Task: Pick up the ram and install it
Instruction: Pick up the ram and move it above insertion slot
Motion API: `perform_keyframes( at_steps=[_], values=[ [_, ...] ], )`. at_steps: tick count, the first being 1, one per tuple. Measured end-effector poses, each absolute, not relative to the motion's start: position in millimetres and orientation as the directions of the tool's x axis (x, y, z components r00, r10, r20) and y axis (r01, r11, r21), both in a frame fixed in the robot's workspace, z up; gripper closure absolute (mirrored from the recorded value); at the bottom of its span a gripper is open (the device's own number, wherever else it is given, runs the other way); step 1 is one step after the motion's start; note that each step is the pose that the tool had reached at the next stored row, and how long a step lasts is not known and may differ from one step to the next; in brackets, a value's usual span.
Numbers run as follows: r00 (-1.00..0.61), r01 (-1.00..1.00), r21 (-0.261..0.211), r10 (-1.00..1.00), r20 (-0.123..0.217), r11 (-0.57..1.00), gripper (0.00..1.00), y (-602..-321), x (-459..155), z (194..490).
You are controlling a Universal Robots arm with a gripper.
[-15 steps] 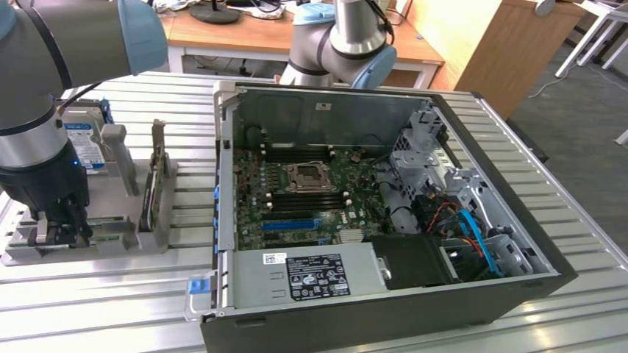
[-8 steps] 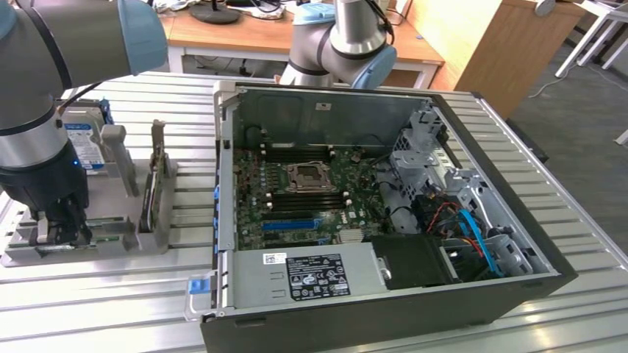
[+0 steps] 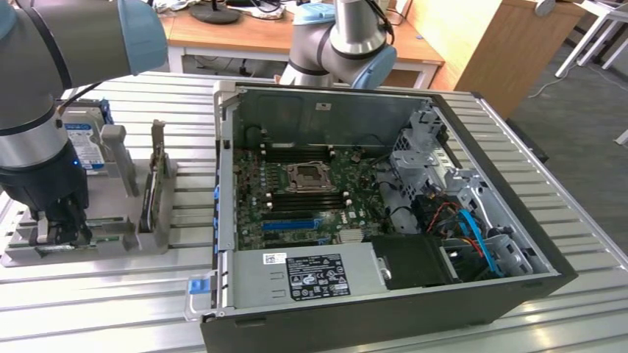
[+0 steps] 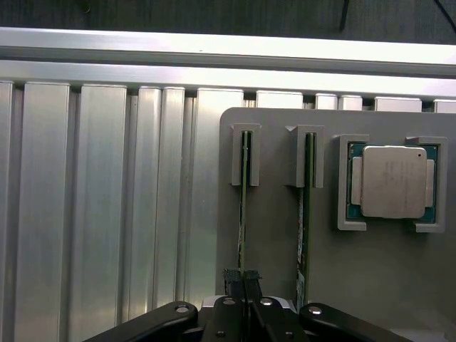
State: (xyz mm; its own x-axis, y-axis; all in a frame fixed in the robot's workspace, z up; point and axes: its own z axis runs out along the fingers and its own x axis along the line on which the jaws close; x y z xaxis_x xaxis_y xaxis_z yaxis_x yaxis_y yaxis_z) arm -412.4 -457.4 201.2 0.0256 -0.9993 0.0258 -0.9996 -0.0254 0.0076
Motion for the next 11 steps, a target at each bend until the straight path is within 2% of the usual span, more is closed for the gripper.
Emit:
perform_keyframes(
  at_steps=[11],
  values=[
    [0.026,-1.000,0.008,-0.999,0.026,-0.025,0.88,-457.4,-412.4,208.5]
  ],
)
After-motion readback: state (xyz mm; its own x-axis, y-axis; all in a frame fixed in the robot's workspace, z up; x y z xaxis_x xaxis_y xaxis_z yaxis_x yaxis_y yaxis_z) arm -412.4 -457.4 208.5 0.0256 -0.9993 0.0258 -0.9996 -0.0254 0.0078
